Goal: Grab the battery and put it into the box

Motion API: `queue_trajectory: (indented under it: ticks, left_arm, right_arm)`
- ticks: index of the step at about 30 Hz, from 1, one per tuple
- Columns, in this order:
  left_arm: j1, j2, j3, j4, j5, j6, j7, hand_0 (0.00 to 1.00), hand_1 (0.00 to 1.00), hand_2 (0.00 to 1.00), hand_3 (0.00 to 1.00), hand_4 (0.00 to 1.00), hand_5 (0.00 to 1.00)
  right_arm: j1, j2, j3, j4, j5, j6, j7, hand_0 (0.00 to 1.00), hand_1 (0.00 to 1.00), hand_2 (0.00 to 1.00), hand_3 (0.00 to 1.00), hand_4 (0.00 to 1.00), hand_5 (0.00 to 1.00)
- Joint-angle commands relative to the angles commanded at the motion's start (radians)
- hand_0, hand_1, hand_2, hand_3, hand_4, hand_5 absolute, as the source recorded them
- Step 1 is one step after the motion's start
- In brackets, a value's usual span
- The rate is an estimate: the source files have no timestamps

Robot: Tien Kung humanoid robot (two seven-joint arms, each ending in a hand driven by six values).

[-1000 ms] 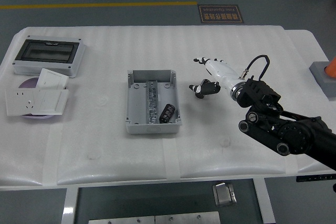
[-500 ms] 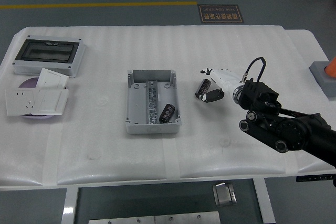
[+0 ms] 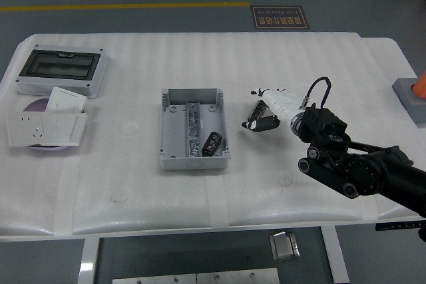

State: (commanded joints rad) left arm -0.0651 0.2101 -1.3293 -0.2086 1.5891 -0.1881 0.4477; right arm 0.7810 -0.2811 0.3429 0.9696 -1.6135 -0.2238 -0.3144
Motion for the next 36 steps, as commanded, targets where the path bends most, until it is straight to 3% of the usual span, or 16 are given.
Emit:
queue_trajectory:
  ticks: [1,6,7,12,13,21,30,31,36]
  left_arm:
    - [0.0,0.0,0.0,0.0,0.0,0.0,0.0,0.536,0.602,0.478,0.571,0.575,0.01]
    - [-0.001,-0.002,0.0,0.0,-0.001,0.0,0.0,0.536,0.602,0.478,0.571,0.575,0.01]
    - [-0.001,-0.002,0.0,0.0,0.0,-0.001,0.001,0.536,0.602,0.478,0.571,0.573,0.013]
    - [-0.002,-0.002,0.0,0.0,0.004,-0.004,0.002,0.536,0.602,0.478,0.571,0.573,0.013]
    - [-0.002,-0.002,-0.001,0.0,0.006,-0.004,0.001,0.536,0.602,0.485,0.572,0.571,0.013]
    - [-0.004,-0.003,0.001,0.001,0.004,-0.002,-0.003,0.536,0.603,0.485,0.574,0.565,0.015]
    - [-0.002,-0.002,-0.002,0.001,0.006,-0.002,-0.002,0.536,0.603,0.485,0.573,0.566,0.018]
    - [-0.002,-0.002,-0.003,0.001,0.006,-0.002,-0.002,0.536,0.603,0.491,0.574,0.564,0.018]
    - [0.001,-0.002,-0.002,0.001,0.006,-0.003,0.0,0.536,0.603,0.491,0.574,0.564,0.018]
  right_arm:
    - [0.0,0.001,-0.001,-0.001,-0.002,-0.005,0.001,0.998,0.823,0.85,0.891,0.773,0.431]
    - [-0.005,0.006,-0.011,-0.008,-0.02,-0.017,-0.001,0.998,0.823,0.85,0.891,0.773,0.431]
    - [-0.005,0.007,-0.013,-0.009,-0.023,-0.017,-0.001,0.998,0.776,0.792,0.821,0.601,0.332]
    - [-0.008,0.012,-0.024,-0.018,-0.029,-0.015,-0.004,0.998,0.776,0.792,0.821,0.601,0.332]
    - [-0.009,0.012,-0.025,-0.019,-0.029,-0.016,-0.004,0.987,0.742,0.727,0.765,0.505,0.26]
    - [-0.013,0.003,-0.011,0.003,-0.041,-0.035,0.001,0.988,0.731,0.718,0.753,0.472,0.22]
    - [-0.051,-0.038,0.115,0.17,-0.103,-0.067,-0.003,0.972,0.724,0.712,0.748,0.468,0.22]
    - [-0.059,-0.04,0.131,0.193,-0.102,-0.071,-0.002,0.852,0.677,0.679,0.739,0.455,0.217]
    - [-0.105,-0.035,0.191,0.327,-0.066,-0.104,0.025,0.852,0.677,0.679,0.739,0.455,0.217]
